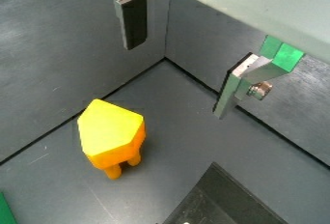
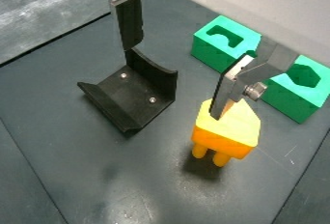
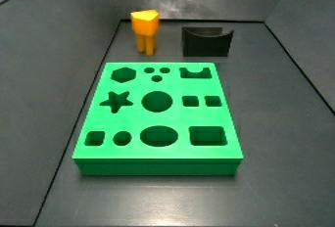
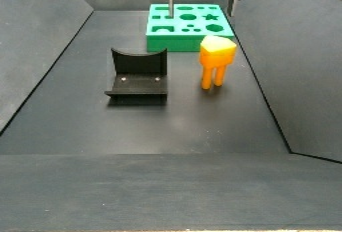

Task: Pick up the 3 prong object. Move up. Move to above the board. Insert the 3 prong object.
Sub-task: Pick up the 3 prong object.

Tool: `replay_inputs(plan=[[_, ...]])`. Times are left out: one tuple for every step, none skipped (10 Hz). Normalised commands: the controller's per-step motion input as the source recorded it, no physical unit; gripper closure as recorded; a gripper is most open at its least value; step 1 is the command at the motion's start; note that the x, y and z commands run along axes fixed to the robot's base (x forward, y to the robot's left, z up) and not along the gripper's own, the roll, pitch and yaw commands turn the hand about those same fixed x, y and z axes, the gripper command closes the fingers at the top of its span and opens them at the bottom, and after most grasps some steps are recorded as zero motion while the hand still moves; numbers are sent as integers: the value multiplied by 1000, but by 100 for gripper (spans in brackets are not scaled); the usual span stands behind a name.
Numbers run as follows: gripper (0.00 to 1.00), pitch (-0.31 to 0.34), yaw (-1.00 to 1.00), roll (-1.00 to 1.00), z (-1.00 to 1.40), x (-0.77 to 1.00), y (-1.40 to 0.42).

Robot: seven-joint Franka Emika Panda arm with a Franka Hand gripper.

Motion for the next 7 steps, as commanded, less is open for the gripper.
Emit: replay_inputs(plan=[[0, 26, 0, 44, -29, 0, -26], [0, 0, 414, 0, -143, -111, -517], [0, 0, 780, 4, -86, -234, -323], [0, -59, 946, 3, -63, -220, -223], [0, -59, 937, 46, -140, -243, -174], [0, -74, 883, 110, -231, -306, -160], [0, -119, 629, 164, -263, -477, -226]])
